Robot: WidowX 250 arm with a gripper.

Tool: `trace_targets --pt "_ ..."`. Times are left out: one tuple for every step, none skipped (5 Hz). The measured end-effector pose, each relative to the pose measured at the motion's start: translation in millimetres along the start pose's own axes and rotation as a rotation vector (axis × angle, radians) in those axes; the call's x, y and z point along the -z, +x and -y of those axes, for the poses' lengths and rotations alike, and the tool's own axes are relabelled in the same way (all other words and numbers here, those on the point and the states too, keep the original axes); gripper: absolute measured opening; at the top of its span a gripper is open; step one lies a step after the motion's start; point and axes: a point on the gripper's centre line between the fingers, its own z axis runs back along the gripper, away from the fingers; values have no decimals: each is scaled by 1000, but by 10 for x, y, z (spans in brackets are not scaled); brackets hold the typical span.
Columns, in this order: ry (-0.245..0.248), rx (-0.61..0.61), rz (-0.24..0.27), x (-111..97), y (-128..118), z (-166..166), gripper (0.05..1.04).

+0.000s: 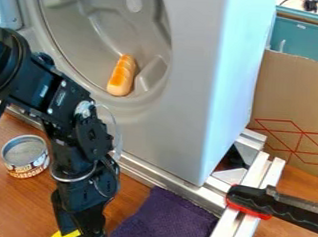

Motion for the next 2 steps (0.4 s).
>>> trace_targets --pt "42 -44 -34 33 -38 -75 1001" --pt "80 -65 -33 -33 -64 -123 1001"
